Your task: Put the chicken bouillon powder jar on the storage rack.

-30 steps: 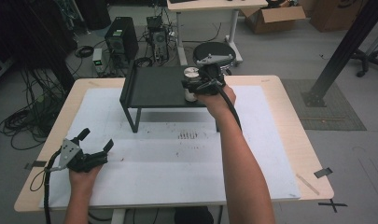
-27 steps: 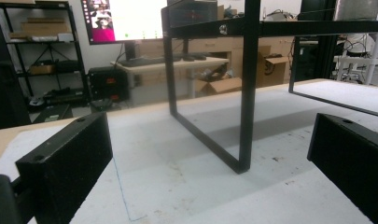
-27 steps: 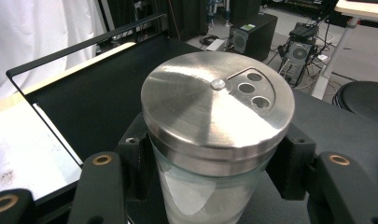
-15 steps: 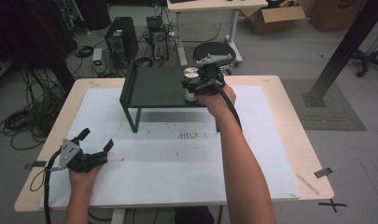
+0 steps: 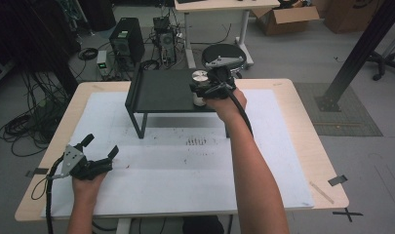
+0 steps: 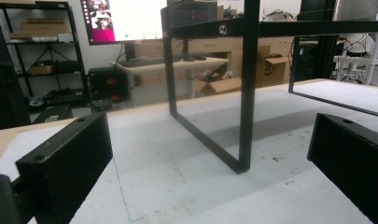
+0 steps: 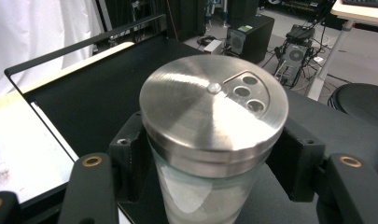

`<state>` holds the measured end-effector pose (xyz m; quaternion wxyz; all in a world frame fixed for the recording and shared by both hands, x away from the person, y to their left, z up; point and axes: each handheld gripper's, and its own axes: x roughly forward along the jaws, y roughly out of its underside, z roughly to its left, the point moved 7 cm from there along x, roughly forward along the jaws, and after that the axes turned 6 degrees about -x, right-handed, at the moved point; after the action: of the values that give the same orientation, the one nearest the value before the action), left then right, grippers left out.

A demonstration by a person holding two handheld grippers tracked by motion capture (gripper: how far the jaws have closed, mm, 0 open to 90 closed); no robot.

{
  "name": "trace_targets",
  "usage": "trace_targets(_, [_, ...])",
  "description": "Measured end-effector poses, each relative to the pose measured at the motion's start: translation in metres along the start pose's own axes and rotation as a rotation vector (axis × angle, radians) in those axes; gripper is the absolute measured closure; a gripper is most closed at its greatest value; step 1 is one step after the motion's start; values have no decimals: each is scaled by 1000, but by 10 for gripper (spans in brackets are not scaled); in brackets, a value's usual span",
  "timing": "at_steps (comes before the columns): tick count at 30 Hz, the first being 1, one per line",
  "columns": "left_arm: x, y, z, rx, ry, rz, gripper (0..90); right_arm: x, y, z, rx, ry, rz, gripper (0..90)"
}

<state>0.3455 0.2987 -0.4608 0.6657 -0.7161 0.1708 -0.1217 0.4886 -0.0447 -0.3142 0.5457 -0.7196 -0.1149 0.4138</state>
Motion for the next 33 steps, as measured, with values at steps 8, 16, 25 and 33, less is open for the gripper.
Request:
trace_targets(8, [0, 0, 0, 0, 1, -1, 4, -4, 4, 0, 23, 12, -3, 312])
trace_targets(16, [0, 0, 0, 2, 2, -3, 4, -13, 8, -2, 29, 32, -13, 235])
trace_targets(25, [0, 0, 0, 3, 3, -3, 4, -23, 7, 2, 30, 35, -41, 200])
trace_targets(33, [0, 0, 0, 3, 3, -3, 4, -34, 8, 4, 32, 40, -62, 158])
